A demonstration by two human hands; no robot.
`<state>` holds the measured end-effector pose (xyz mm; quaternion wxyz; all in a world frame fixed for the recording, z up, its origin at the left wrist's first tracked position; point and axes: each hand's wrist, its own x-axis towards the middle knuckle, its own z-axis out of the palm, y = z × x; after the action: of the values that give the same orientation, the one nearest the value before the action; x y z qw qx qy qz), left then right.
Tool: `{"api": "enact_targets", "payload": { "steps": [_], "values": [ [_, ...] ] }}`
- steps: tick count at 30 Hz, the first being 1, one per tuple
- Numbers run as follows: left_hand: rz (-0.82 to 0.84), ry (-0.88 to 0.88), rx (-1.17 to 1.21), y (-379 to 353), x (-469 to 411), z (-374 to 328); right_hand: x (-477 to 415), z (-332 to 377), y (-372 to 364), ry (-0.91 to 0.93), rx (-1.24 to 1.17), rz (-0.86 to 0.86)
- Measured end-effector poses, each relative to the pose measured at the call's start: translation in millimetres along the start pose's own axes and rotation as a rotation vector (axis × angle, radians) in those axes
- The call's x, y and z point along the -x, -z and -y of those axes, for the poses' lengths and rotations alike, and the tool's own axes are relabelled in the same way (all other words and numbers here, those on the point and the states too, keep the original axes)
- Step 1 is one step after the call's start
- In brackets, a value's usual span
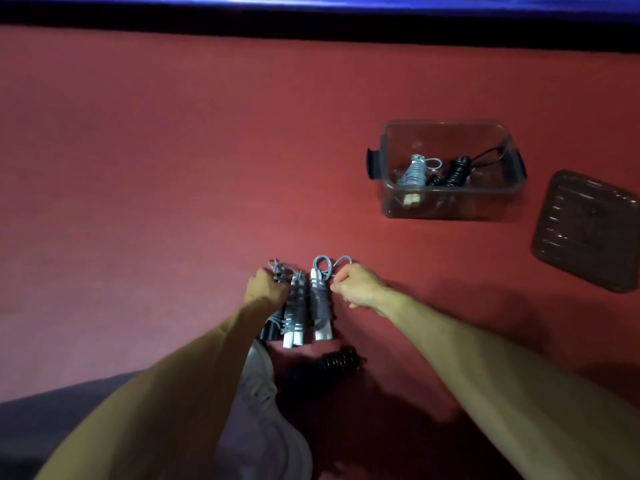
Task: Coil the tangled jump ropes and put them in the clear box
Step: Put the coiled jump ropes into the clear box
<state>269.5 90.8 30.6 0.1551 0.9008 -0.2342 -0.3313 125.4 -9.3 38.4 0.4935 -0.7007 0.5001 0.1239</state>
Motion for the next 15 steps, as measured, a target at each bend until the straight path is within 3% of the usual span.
{"api": "enact_targets", "payload": {
  "steps": [6, 11, 15],
  "values": [
    [-0.086, 0.209, 0.011, -35.3, -13.5, 30.4, -29.4, -5.8, -54.3, -0.099, 0.015, 0.007],
    [-0.068, 0.270, -0.048, -43.7, -23.2, 42.2, -45.2, -16.7, -75.2, -0.109, 0.044, -0.036],
    [-0.003, 0.208, -0.035, -39.9, -31.5, 49.2, -47.1, -20.2, -71.4, -0.107, -0.004, -0.034]
  ]
}}
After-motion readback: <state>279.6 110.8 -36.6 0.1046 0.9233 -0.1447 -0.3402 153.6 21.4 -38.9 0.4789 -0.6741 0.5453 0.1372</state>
